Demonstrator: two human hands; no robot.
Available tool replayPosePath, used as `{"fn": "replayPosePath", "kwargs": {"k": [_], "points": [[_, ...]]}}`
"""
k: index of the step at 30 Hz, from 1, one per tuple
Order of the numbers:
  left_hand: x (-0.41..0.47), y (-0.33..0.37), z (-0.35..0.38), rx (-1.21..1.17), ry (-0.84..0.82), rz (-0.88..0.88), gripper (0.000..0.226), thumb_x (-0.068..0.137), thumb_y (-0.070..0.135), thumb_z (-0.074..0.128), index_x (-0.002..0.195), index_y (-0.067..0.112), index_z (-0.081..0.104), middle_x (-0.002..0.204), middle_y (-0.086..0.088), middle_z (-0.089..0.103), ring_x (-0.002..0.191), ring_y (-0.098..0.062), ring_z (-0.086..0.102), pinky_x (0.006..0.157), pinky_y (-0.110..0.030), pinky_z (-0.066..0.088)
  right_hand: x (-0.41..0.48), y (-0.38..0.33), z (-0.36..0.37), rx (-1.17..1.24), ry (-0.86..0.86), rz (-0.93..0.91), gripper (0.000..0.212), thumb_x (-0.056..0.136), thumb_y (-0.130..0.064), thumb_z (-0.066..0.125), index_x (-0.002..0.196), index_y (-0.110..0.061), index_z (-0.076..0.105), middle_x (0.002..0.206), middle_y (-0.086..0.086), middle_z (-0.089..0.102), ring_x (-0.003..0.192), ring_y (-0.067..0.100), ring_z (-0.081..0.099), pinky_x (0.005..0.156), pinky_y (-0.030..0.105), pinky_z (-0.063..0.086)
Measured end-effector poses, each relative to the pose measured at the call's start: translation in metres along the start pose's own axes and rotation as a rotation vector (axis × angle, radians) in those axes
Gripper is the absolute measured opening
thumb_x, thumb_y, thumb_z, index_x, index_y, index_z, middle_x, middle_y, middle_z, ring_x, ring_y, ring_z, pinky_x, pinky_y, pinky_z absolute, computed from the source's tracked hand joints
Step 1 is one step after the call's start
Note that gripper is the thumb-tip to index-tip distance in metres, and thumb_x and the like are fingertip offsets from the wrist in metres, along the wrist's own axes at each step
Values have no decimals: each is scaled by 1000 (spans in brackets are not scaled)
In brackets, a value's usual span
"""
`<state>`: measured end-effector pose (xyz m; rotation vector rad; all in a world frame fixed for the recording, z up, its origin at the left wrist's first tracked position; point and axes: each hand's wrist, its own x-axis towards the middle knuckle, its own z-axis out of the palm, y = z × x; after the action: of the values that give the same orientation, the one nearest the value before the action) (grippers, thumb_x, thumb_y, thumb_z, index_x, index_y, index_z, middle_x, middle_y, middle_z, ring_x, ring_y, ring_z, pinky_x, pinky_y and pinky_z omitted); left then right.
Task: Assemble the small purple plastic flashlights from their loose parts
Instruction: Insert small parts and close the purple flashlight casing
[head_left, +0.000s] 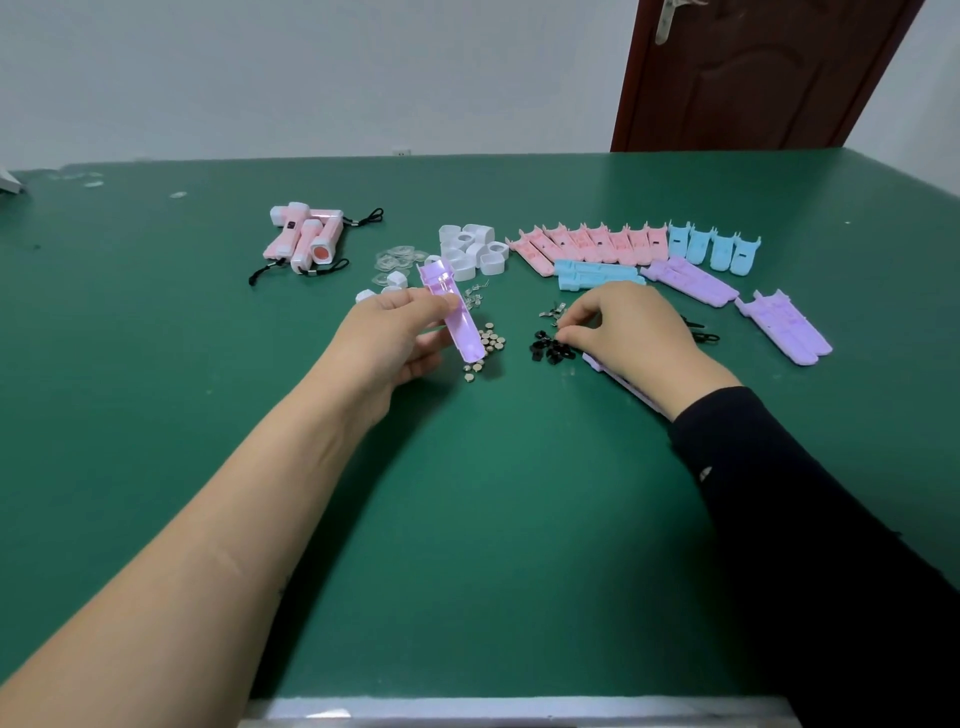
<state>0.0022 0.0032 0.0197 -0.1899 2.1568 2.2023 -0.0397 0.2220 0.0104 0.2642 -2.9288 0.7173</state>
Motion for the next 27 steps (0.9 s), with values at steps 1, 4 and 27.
{"fn": "replayPosePath", "kwargs": {"k": [1,4,27], "points": [[0,0,0,-3,-4,2,9,90,22,65,81,22,65,78,8,73,67,-7,68,73,-26,47,0,-1,1,-6,6,2,9,88,-31,65,83,-26,71,59,-7,65,62,9,57,55,23,41],[-1,0,1,-4,-11,1,9,90,22,65,81,22,63,78,8,73,67,-6,67,73,-26,46,2,-6,4,-64,51,-3,15,90,-28,61,80,-22,69,54,-11,53,56,10,49,51,22,38],[-13,10,16,-87,-220,-44,16,96,15,54,103,16,68,96,2,75,71,-8,59,55,-17,48,-15,-41,-9,1161,-113,101,12,89,-21,63,81,-22,72,82,-9,66,61,3,49,57,20,36]]}}
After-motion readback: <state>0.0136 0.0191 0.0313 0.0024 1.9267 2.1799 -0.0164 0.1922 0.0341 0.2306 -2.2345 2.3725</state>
